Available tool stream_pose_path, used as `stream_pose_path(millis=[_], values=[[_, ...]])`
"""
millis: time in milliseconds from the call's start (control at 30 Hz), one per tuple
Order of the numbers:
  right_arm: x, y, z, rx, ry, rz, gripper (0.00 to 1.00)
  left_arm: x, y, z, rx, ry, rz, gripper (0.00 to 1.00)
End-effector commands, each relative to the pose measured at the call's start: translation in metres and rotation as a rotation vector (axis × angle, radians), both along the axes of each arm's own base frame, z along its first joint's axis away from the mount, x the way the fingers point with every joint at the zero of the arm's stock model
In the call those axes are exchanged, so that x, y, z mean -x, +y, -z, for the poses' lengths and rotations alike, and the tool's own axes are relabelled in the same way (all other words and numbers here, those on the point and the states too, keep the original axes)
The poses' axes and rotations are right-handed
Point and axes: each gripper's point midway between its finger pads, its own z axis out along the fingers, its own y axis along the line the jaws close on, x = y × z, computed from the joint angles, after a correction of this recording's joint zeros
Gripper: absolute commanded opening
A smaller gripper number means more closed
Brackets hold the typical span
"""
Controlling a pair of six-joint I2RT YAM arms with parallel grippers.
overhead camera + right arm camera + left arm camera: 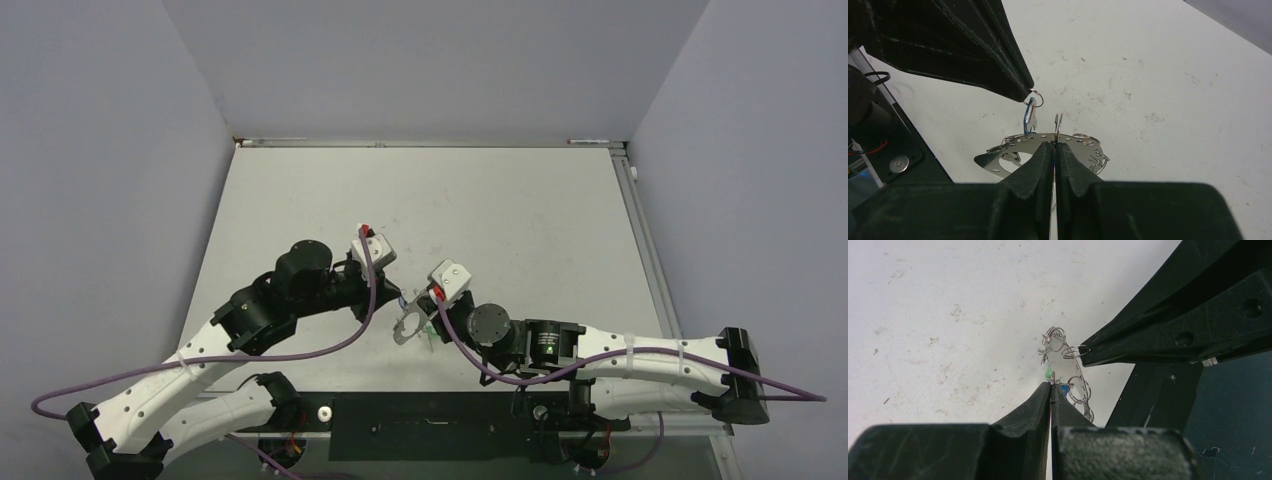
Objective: Put the keys on the keyring
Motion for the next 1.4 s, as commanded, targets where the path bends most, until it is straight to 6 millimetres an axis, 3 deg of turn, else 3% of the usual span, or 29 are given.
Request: stream_pose_path(millis=[0,1367], values=[[-0.001,0.013,-0.047,-0.153,-0.032,0.005,0.05,0.003,-0.008,-0.016,0.067,-0.025,0.034,0.00],[0.000,0.022,-0.035,-0.138,-0.013,-0.008,0.05,0.010,-0.011,-0.015,0.078,-0.011,0.070,0.00]])
